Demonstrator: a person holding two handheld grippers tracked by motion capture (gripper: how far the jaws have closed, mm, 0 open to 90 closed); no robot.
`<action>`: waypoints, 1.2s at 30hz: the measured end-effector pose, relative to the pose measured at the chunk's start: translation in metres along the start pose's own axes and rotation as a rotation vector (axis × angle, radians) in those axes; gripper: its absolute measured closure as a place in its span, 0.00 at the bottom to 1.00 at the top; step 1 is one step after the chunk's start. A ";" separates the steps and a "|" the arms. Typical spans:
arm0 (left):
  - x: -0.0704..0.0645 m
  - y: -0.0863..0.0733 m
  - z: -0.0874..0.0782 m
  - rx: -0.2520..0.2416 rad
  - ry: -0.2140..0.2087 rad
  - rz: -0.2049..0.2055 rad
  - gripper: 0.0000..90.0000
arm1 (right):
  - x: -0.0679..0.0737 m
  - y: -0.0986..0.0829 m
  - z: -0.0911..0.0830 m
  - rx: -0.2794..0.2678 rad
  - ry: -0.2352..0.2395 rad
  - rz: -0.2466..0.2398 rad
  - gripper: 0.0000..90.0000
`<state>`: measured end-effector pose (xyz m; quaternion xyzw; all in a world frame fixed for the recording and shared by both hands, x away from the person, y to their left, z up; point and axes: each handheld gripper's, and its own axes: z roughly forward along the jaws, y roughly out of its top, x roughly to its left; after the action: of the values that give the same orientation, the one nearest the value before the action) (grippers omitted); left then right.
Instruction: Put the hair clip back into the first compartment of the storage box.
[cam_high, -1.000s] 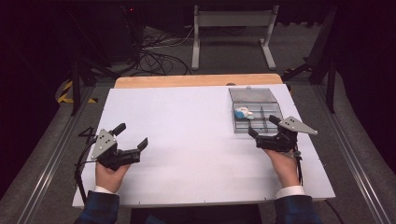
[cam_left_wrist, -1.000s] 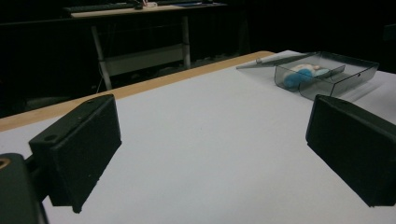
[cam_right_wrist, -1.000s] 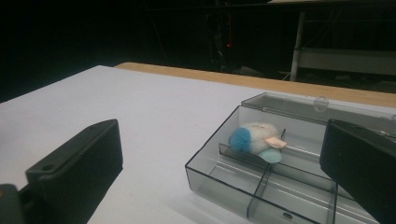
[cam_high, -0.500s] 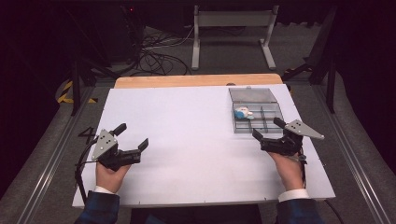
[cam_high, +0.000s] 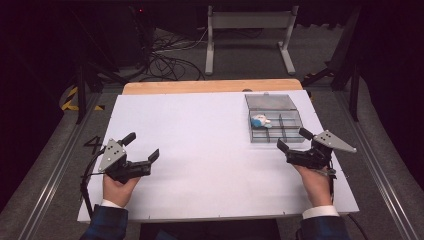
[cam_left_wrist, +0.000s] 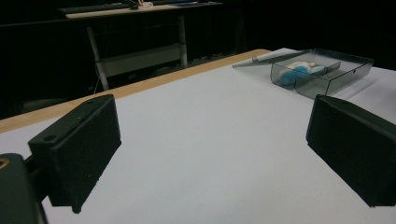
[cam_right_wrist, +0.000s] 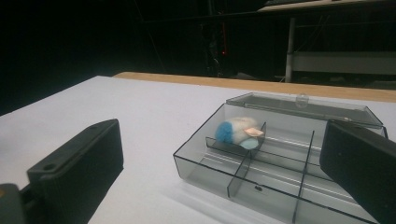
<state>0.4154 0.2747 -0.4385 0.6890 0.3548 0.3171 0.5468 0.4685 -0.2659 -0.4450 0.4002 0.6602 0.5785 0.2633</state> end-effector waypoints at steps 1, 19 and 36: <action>0.000 0.000 0.000 0.001 -0.001 0.004 0.04 | 0.000 0.000 -0.001 0.002 -0.001 -0.006 0.00; 0.001 -0.001 -0.002 -0.017 -0.023 -0.025 0.04 | -0.012 -0.003 -0.022 -0.017 0.004 -0.019 0.00; 0.004 -0.002 -0.004 -0.022 -0.032 -0.031 0.04 | -0.020 -0.004 -0.030 -0.036 -0.001 -0.003 0.00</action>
<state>0.4142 0.2798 -0.4391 0.6823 0.3531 0.3014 0.5648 0.4538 -0.2992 -0.4451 0.3950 0.6499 0.5897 0.2717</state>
